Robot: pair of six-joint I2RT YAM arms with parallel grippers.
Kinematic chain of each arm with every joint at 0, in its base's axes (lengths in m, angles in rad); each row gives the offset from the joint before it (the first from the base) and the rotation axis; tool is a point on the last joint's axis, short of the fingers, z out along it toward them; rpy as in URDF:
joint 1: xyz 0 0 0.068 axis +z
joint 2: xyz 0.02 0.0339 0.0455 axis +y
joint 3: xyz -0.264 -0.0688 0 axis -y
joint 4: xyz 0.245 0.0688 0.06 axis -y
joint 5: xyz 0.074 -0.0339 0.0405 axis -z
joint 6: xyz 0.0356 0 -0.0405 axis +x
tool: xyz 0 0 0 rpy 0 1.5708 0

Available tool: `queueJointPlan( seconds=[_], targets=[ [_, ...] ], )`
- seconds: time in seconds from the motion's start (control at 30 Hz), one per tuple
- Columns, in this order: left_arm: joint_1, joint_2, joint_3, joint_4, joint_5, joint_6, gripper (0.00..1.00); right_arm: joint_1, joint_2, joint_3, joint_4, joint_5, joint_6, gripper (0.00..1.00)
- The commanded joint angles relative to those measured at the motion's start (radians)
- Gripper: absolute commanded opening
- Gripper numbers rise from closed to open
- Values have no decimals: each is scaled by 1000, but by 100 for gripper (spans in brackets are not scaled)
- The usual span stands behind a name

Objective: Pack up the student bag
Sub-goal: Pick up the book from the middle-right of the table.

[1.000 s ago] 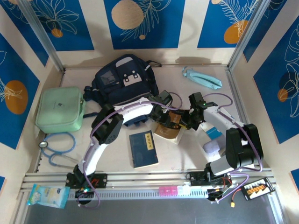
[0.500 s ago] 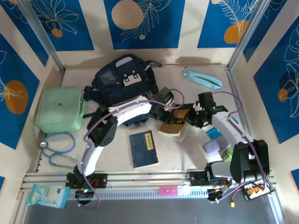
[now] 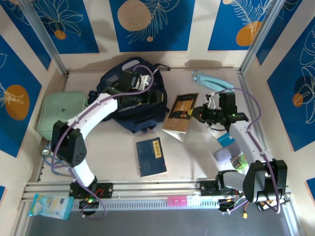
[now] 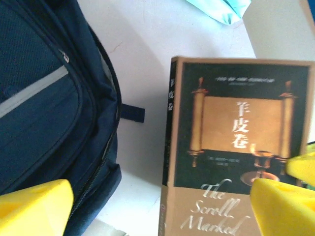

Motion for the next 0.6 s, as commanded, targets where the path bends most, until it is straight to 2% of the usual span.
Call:
queueJointPlan(
  seconds=[0.0, 0.17, 0.33, 0.43, 0.57],
  targets=[
    [8, -38, -57, 144, 200, -80, 100, 21, -2, 78, 184, -215, 16, 0],
    [12, -35, -106, 271, 316, -141, 100, 74, 73, 145, 261, -332, 5, 0],
    [13, -30, -100, 309, 388, -162, 98, 120, 135, 190, 297, -399, -14, 0],
    [17, -43, -104, 314, 410, -159, 93, 124, 162, 197, 296, -390, -18, 0],
    [33, -79, -129, 332, 402, -162, 79, 113, 199, 208, 250, -369, -47, 0]
  ],
)
